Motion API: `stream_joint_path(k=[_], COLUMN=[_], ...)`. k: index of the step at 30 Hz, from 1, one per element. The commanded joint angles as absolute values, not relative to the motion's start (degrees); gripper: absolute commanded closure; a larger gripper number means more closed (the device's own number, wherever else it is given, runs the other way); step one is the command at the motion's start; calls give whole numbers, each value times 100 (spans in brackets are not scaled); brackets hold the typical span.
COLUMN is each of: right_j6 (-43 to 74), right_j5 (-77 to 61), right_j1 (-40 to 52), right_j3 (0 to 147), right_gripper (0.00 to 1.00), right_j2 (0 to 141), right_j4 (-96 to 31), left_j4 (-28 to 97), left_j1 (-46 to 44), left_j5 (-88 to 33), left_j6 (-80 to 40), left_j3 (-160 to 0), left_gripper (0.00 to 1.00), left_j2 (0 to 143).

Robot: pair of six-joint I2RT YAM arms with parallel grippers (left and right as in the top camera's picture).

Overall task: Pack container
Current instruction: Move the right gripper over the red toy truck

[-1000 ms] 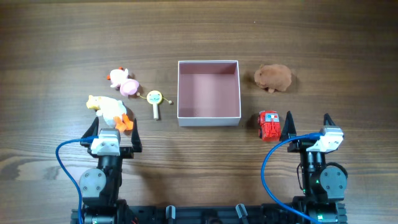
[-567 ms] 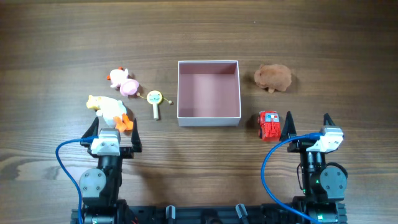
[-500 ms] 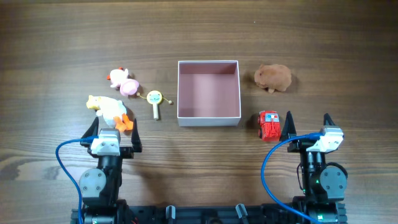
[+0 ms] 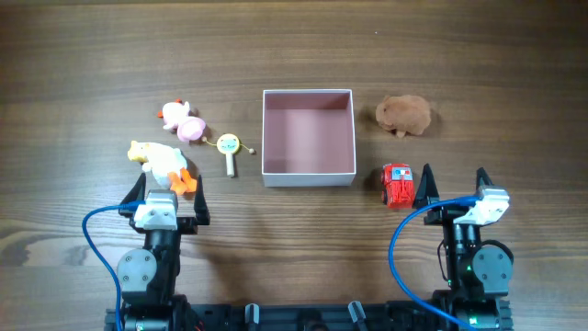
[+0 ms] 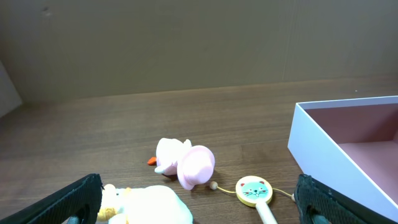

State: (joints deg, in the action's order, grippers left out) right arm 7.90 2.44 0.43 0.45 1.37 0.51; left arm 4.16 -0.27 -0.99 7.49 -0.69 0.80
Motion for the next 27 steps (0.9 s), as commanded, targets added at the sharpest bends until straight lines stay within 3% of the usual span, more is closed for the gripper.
stream_joint_path(k=[1,9,16,20,27], right_j6=[972,744,-213,-154,-93], right_j5=[172,248,163,40,-915], right_j1=[14,14,14,14,14], right_j3=[355,2139,5669,7244,7612], right_gripper=[0,1,0,0,0], right_j2=[480,2902,6405,7806,8573], right_j4=[62,-137,-2980,-4515,-4818], left_j4=[427,427,427,427,427], left_j1=[-51,-51,-51,-51,-51], left_j5=[-209,-209,-209,-209,-209], left_j6=[858,858,860,860,858], left_j3=[-32,-32,-32,-32,-32], left_gripper=[0,0,0,0,0], left_j2=[38,38,38,38,38])
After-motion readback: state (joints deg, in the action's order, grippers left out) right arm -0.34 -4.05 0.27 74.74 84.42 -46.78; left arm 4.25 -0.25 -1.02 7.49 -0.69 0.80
